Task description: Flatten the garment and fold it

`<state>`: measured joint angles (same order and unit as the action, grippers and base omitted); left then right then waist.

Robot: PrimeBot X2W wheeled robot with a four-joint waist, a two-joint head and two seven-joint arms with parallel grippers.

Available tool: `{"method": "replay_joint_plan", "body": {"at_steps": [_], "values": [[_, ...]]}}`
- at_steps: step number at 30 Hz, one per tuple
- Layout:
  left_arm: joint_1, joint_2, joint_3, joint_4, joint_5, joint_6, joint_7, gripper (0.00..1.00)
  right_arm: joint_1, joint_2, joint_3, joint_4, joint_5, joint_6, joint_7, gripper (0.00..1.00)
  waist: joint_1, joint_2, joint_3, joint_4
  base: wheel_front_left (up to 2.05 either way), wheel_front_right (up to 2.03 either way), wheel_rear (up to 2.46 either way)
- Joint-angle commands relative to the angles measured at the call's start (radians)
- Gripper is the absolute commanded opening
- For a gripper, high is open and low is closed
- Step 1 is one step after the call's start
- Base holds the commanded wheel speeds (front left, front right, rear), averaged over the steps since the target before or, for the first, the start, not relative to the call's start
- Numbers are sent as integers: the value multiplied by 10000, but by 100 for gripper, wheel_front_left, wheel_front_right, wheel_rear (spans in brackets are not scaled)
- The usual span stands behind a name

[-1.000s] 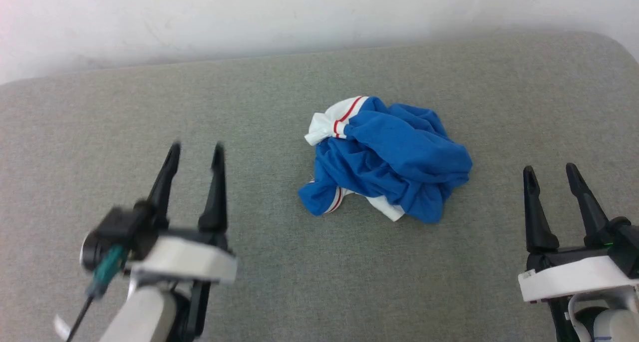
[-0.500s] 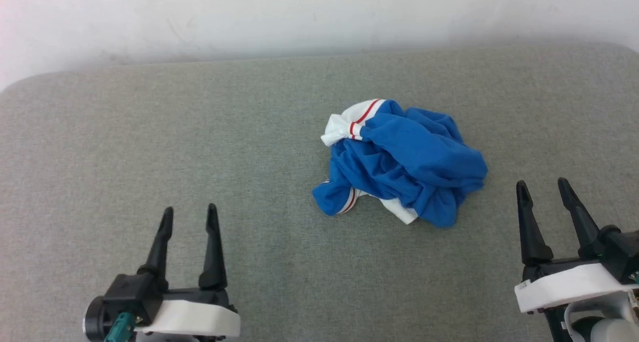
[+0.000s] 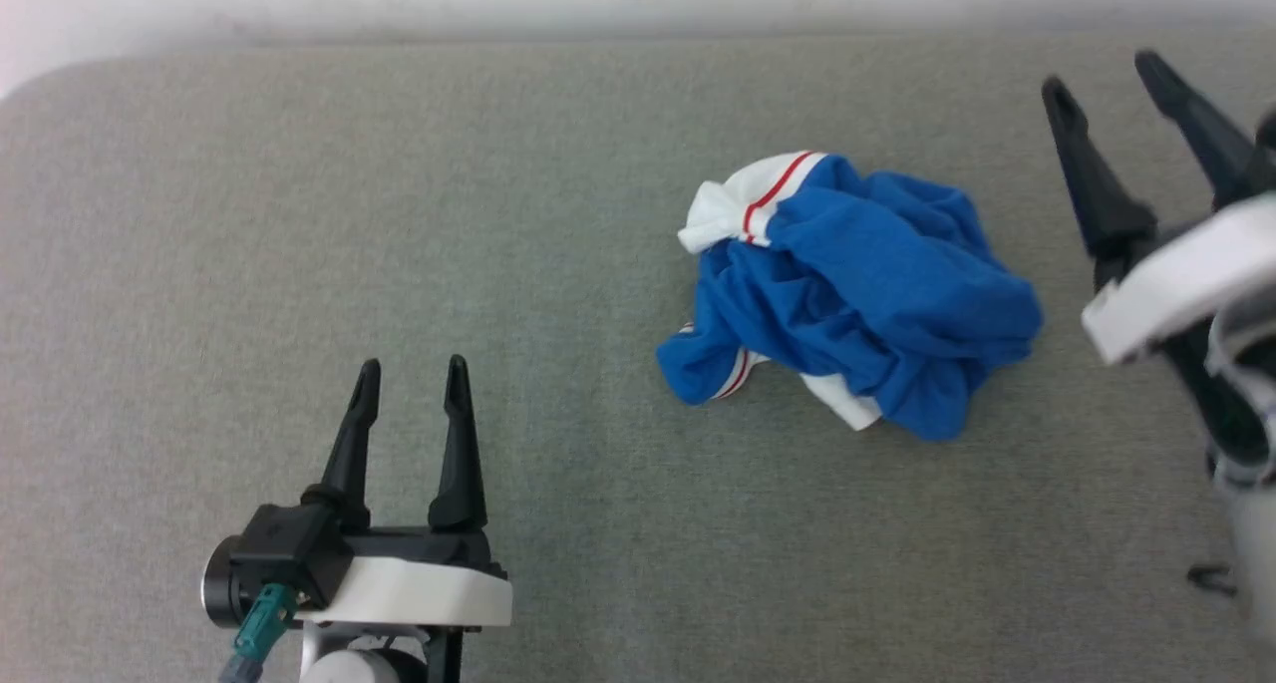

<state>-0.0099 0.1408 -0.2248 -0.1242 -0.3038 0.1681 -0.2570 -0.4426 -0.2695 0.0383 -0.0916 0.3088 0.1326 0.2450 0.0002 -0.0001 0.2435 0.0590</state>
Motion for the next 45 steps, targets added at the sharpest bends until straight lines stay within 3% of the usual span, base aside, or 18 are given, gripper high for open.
{"method": "replay_joint_plan", "body": {"at_steps": [1,4,10,20,21,22,23,29,34,40,44,45], "values": [[-227,-96,74,52,100,-105,-46,100,-343,-120,78,262,159,-19,295,100,-2,1,609,429,0,0,0],[-398,-305,148,154,238,-325,-47,100,-1199,-654,452,1163,325,-19,1436,100,-2,1,1053,688,0,0,0],[-846,-673,153,327,416,-711,-47,100,-1976,-1036,577,3012,463,-19,3351,100,-2,1,1696,1285,0,0,0],[-1115,-882,167,589,512,-946,-47,100,-1902,-1328,1218,4591,254,-19,3867,100,-2,1,2095,1808,0,0,0],[-1124,-887,168,621,515,-948,-47,100,-1850,-1334,1321,4720,342,-19,3970,79,-2,1,2063,1804,0,0,0],[-1131,-891,187,640,510,-946,-47,100,-1822,-1322,1358,4819,441,-19,4042,33,-2,1,2009,1777,0,0,0],[-1127,-895,214,656,505,-940,-47,100,-1828,-1302,1344,4874,506,-19,4043,0,-2,1,1941,1731,0,0,0],[-957,-903,363,824,488,-969,-47,100,-2062,-1189,1178,4631,608,-19,3131,0,-2,1,1110,1184,0,0,0],[-635,-904,532,896,500,-947,-47,100,-1965,-991,310,3945,858,-19,2106,0,-2,1,280,619,0,0,0],[-95,-905,792,875,603,-967,-47,100,-19,-663,-1992,2112,806,-19,1651,0,-2,1,-287,-4,0,0,0],[88,-905,813,858,629,-1037,-47,100,2441,341,-4310,699,233,-19,1709,0,-2,1,-284,-217,0,0,0],[88,-905,813,858,629,-1037,-47,100,2441,341,-4310,699,233,-19,1709,0,-2,1,-284,-217,0,0,0]]}}
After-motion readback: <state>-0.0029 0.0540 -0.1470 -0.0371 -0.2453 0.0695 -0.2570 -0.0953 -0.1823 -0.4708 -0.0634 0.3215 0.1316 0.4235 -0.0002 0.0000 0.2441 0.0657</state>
